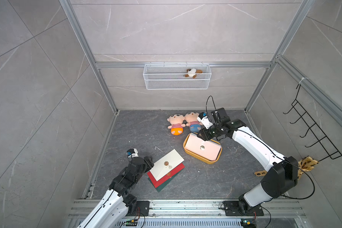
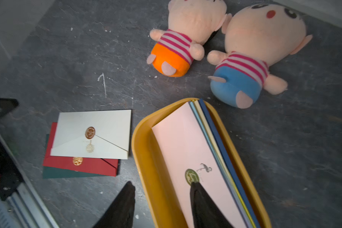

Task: Put the sealed envelopes into the storage box
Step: Place the envelope in the storage box, then pick up the envelope from the center of the board.

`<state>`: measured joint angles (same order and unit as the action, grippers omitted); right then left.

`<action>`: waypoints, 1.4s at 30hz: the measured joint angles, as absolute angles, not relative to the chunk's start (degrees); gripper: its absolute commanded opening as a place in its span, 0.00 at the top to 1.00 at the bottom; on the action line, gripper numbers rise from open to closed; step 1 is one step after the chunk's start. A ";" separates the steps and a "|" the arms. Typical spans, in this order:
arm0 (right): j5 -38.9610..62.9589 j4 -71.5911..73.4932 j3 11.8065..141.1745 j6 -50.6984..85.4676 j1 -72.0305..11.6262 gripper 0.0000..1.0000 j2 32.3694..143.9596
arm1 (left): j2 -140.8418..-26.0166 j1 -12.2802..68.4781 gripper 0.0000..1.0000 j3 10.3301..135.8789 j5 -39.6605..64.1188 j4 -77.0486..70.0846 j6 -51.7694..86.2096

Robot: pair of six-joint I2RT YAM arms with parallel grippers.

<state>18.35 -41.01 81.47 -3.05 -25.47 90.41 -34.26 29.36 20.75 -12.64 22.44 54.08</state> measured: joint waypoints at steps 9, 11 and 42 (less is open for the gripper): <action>17.10 -37.19 82.30 13.13 -45.15 0.50 101.12 | -39.38 29.36 0.32 16.45 -8.67 22.48 59.88; 15.64 -37.41 84.09 15.00 -46.98 0.49 105.41 | -39.31 29.36 0.32 16.05 -8.29 22.39 60.36; 3.92 -43.42 100.51 21.69 -47.81 0.37 128.22 | -40.49 29.36 0.31 13.67 -6.76 20.93 63.16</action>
